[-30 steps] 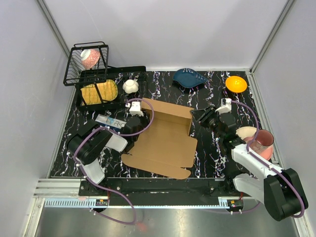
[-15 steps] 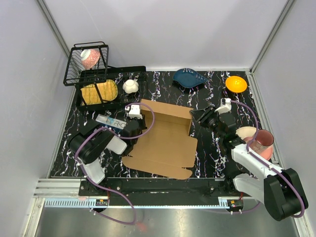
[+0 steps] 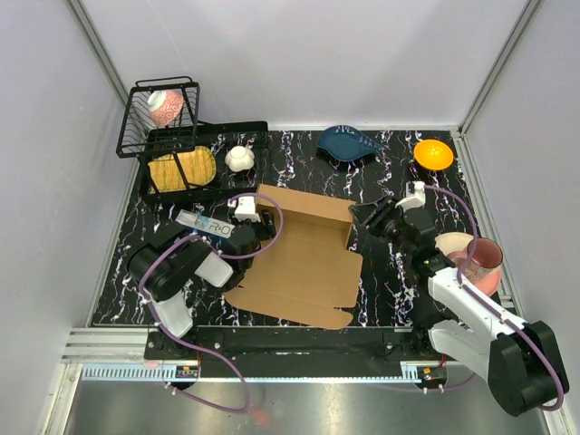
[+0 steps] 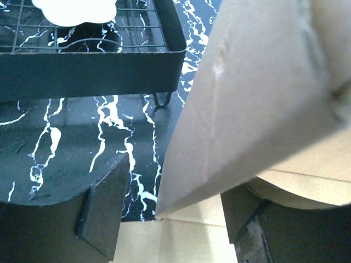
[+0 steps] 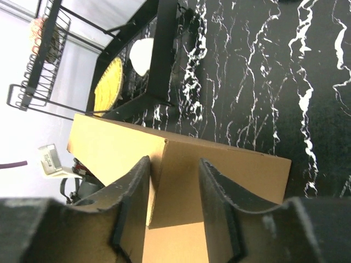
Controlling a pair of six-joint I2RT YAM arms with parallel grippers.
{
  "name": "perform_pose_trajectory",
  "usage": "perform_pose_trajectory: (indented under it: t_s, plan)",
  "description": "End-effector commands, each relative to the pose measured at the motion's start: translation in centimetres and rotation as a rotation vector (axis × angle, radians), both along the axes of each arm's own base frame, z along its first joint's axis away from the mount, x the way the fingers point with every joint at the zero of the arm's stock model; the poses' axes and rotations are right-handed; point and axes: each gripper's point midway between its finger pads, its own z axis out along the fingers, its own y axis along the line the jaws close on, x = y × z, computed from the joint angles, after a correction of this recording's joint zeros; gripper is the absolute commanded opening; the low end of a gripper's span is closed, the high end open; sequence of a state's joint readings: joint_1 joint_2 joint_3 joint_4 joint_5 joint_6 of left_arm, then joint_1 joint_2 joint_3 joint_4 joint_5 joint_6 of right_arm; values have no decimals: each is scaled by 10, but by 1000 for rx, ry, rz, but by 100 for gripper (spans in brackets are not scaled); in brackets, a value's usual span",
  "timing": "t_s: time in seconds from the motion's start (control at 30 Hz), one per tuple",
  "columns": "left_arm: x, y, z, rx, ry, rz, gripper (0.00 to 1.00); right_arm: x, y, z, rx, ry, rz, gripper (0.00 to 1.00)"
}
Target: Fold the paper box
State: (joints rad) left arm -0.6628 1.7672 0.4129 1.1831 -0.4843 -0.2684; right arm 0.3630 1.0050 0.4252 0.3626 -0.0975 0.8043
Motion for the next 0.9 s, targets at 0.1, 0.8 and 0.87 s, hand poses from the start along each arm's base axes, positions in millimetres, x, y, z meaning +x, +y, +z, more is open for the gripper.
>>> perform_pose_trajectory:
  t_s: [0.1,0.8,0.87]
  plan:
    - [-10,12,34,-95,-66,51,74,-43,-22,-70,-215,285,9,56]
    - [-44,43,44,-34,76,109,88,-18,-33,18,-303,142,-42,80]
    - [-48,45,39,-18,106,112,89,-14,-34,32,-312,120,-48,80]
